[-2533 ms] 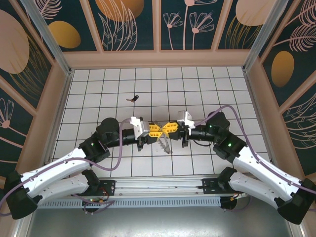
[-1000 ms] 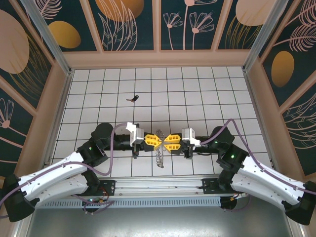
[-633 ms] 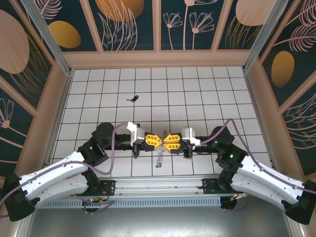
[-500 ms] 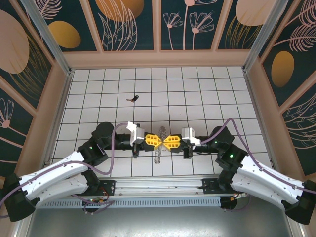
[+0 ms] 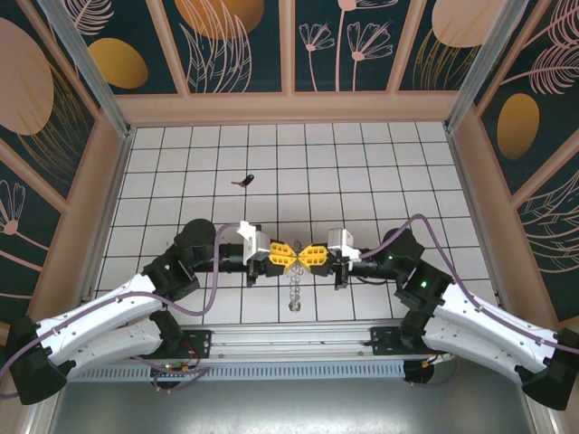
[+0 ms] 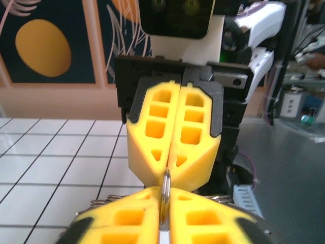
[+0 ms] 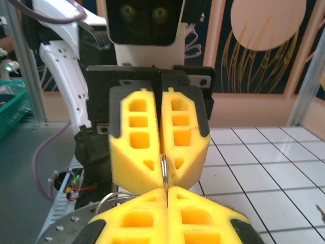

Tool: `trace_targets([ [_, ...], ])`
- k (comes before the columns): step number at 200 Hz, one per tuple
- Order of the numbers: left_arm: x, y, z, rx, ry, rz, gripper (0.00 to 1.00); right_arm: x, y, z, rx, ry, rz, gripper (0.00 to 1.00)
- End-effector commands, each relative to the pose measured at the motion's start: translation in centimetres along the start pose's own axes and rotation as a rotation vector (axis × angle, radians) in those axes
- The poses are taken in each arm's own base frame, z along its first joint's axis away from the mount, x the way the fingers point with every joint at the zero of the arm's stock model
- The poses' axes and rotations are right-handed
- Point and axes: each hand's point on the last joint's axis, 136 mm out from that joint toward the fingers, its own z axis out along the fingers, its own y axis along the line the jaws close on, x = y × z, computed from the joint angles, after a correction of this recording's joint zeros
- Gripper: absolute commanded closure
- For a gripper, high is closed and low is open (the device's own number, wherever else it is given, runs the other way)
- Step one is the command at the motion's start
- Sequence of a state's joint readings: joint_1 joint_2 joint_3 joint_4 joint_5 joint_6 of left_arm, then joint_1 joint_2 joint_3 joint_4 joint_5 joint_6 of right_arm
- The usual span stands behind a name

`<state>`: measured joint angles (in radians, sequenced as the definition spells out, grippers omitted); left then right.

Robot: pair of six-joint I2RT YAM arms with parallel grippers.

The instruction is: Put the keys on the keyring

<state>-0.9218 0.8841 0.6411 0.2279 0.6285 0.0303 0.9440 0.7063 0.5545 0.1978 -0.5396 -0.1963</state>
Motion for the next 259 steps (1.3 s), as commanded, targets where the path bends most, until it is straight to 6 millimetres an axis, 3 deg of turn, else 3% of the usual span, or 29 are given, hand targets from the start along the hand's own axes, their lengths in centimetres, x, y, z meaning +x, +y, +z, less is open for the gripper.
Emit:
trace_targets([
  [1, -0.5, 0.1, -0.1, -0.028, 0.04, 0.044, 0.78, -1.1, -1.8, 0.4, 0.086, 0.042, -0.024, 1.0],
  [31, 0.9, 0.9, 0.2, -0.057, 0.115, 0.034, 0.78, -0.1, -2.5, 0.8, 0.096, 0.173, 0.002, 1.0],
  [53, 1.3, 1.2, 0.3, -0.066, 0.143, 0.038, 0.87, 0.2, -2.7, 0.9, 0.101, 0.222, 0.003, 1.0],
  [92, 1.8, 1.7, 0.6, -0.076, 0.189, 0.036, 0.86, 1.3, -3.3, 1.5, 0.12, 0.326, 0.006, 1.0],
  [105, 2.2, 1.8, 0.8, -0.073, 0.208, 0.029, 1.0, 1.7, -3.2, 1.7, 0.112, 0.351, 0.01, 1.0],
  [117, 2.4, 1.9, 0.8, -0.075, 0.221, 0.022, 1.0, 1.8, -3.1, 1.8, 0.106, 0.366, 0.009, 1.0],
  [168, 2.4, 2.0, 0.6, -0.093, 0.212, 0.029, 1.0, 1.2, -3.0, 1.3, 0.121, 0.361, -0.013, 1.0],
  [190, 1.3, 1.7, 0.4, -0.09, 0.149, 0.041, 1.0, 0.5, -2.6, 1.1, 0.118, 0.312, -0.013, 1.0],
  [205, 0.2, 1.1, 0.1, -0.073, 0.086, 0.047, 1.0, 0.0, -2.5, 0.7, 0.129, 0.262, -0.009, 0.79],
  [218, -0.8, 0.6, -0.2, -0.062, 0.031, 0.052, 1.0, -0.4, -2.2, 0.3, 0.136, 0.215, -0.011, 0.69],
  [233, -1.7, 0.1, -0.5, -0.047, -0.019, 0.053, 1.0, -0.9, -1.9, -0.3, 0.142, 0.171, -0.01, 0.64],
  [259, -3.1, -0.8, -1.0, -0.014, -0.095, 0.054, 1.0, -0.9, -1.6, -0.8, 0.141, 0.137, -0.004, 0.63],
])
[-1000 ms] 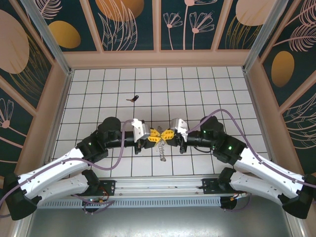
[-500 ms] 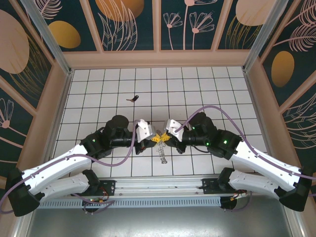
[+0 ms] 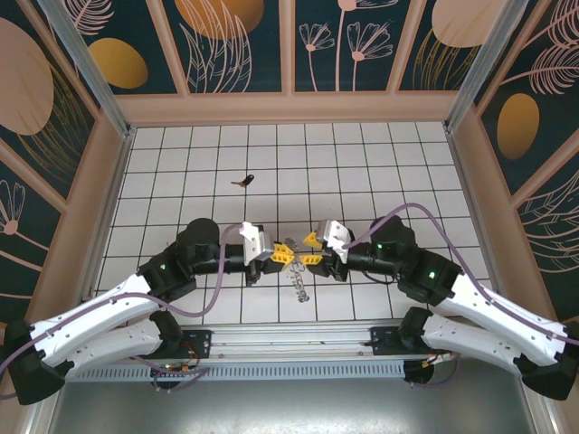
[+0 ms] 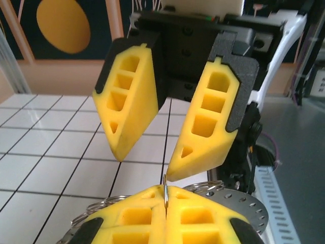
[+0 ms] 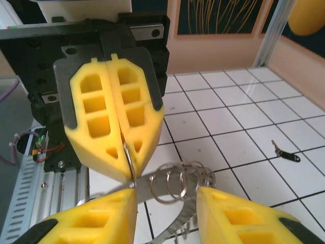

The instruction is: Put the keys on the keyring

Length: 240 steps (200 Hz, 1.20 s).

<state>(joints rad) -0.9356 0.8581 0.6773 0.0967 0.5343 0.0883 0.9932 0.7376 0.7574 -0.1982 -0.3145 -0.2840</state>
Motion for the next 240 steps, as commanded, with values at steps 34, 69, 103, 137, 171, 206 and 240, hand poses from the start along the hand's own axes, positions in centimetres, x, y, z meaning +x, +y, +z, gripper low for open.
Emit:
trace_targets([
  [34, -4.3, -1.9, -1.2, 0.083, -0.216, 0.027, 1.0, -2.3, 1.5, -0.9, -0.063, -0.167, -0.021, 0.66],
  [69, -4.6, -2.0, -1.2, 0.089, -0.242, 0.024, 1.0, -3.0, 2.2, -1.1, -0.1, -0.231, -0.036, 0.69],
  [103, -4.4, -1.6, -0.6, 0.089, -0.246, 0.014, 1.0, -3.3, 3.0, -0.7, -0.157, -0.27, -0.029, 0.68],
  [137, -4.5, -1.7, -0.4, 0.109, -0.269, 0.006, 1.0, -3.3, 3.0, -0.2, -0.165, -0.273, -0.03, 0.69],
  [171, -4.1, -1.8, 0.0, 0.124, -0.254, -0.003, 1.0, -3.6, 3.0, -0.3, -0.159, -0.298, -0.043, 0.73],
  [206, -3.3, -1.8, 0.3, 0.131, -0.221, -0.011, 1.0, -3.6, 3.0, -0.2, -0.16, -0.305, -0.048, 0.73],
  [240, -2.5, -1.7, 0.6, 0.13, -0.178, -0.018, 1.0, -3.8, 3.0, -0.4, -0.16, -0.315, -0.056, 0.74],
])
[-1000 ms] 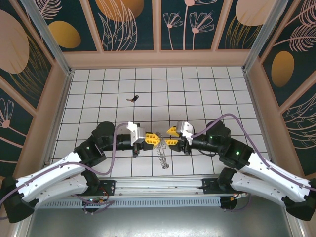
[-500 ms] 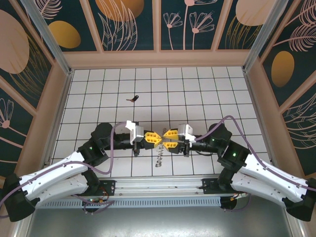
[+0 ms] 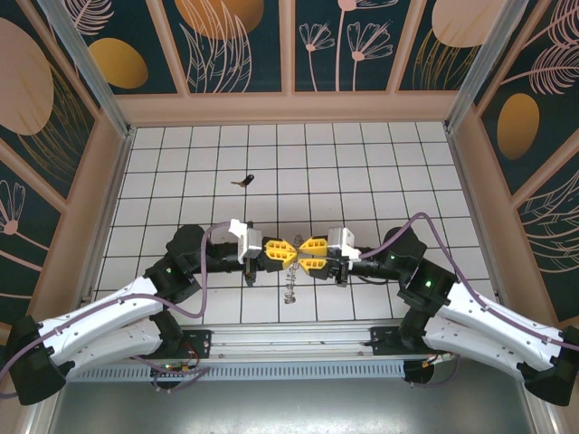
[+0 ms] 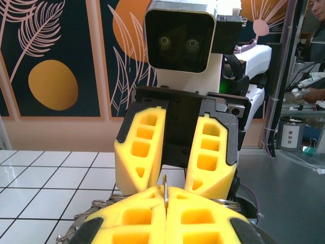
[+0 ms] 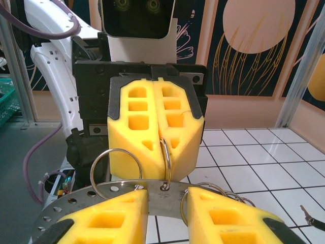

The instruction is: Put the keys on the keyring

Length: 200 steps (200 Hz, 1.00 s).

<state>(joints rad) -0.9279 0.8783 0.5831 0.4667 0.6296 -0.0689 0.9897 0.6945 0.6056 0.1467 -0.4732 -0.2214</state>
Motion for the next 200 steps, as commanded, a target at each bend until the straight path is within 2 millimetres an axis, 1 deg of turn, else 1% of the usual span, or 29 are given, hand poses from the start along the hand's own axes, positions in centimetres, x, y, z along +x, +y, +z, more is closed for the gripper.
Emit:
trace_targets([
  [1, 0.6, -0.6, 0.6, 0.045, 0.036, -0.008, 1.0, -1.5, 0.8, 0.2, -0.044, -0.074, -0.027, 0.74],
  [40, 1.4, -0.3, 0.7, 0.034, 0.073, -0.007, 1.0, -1.7, 0.9, 0.0, -0.048, -0.082, -0.031, 0.78],
  [68, 1.8, -0.3, 0.6, 0.032, 0.091, -0.008, 1.0, -1.8, 1.0, 0.0, -0.05, -0.088, -0.031, 0.78],
  [116, 2.4, -0.1, 0.6, 0.023, 0.112, -0.007, 1.0, -2.1, 0.9, -0.1, -0.049, -0.107, -0.034, 0.78],
  [157, 2.3, 0.0, 0.5, 0.014, 0.113, 0.002, 1.0, -2.5, 0.9, -0.6, -0.033, -0.126, -0.03, 0.75],
  [200, 2.3, -0.1, 0.5, 0.015, 0.109, 0.005, 1.0, -2.8, 0.4, -1.0, 0.003, -0.141, -0.034, 0.74],
])
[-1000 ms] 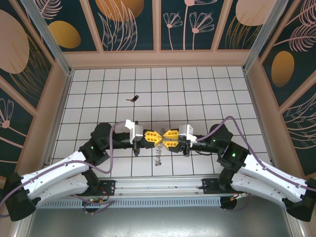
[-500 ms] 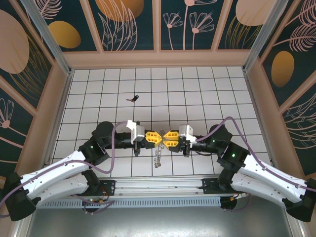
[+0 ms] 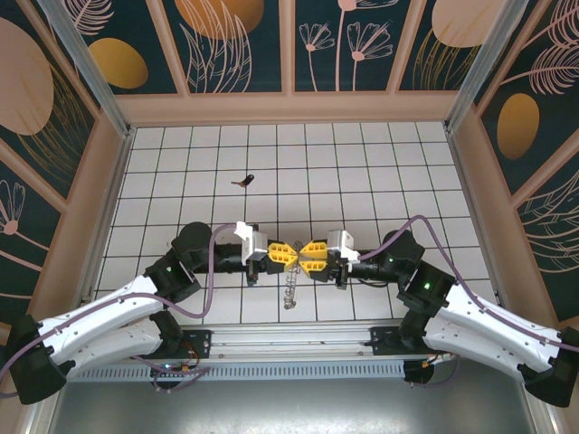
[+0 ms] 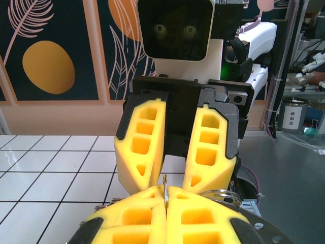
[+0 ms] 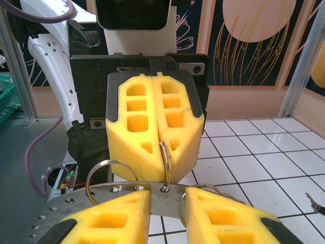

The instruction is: Put the keys on the keyring

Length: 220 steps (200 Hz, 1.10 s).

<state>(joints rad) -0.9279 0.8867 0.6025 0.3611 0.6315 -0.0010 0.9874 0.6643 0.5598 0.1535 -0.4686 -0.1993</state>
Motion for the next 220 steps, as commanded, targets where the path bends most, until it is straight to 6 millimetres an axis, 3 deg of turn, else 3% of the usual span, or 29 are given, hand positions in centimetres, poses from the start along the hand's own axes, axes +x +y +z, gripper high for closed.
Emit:
trace_targets([
  [1, 0.6, -0.2, 0.4, 0.017, 0.033, -0.006, 1.0, -4.0, 0.3, -0.7, -0.005, -0.15, -0.06, 0.74],
  [92, 0.4, -0.5, 0.2, 0.023, 0.024, -0.012, 1.0, -4.4, -0.2, -0.9, 0.028, -0.174, -0.07, 0.74],
  [129, 0.3, -0.5, 0.1, 0.023, 0.021, -0.013, 1.0, -4.1, -0.3, -0.5, 0.022, -0.161, -0.065, 0.8],
  [181, 0.0, -0.8, -0.1, 0.027, 0.011, -0.003, 1.0, -3.2, -0.3, -0.7, 0.033, -0.125, -0.051, 0.69],
  [220, -0.7, -1.1, -0.4, 0.03, -0.02, 0.014, 1.0, -2.4, -0.3, -0.8, 0.035, -0.087, -0.037, 0.69],
])
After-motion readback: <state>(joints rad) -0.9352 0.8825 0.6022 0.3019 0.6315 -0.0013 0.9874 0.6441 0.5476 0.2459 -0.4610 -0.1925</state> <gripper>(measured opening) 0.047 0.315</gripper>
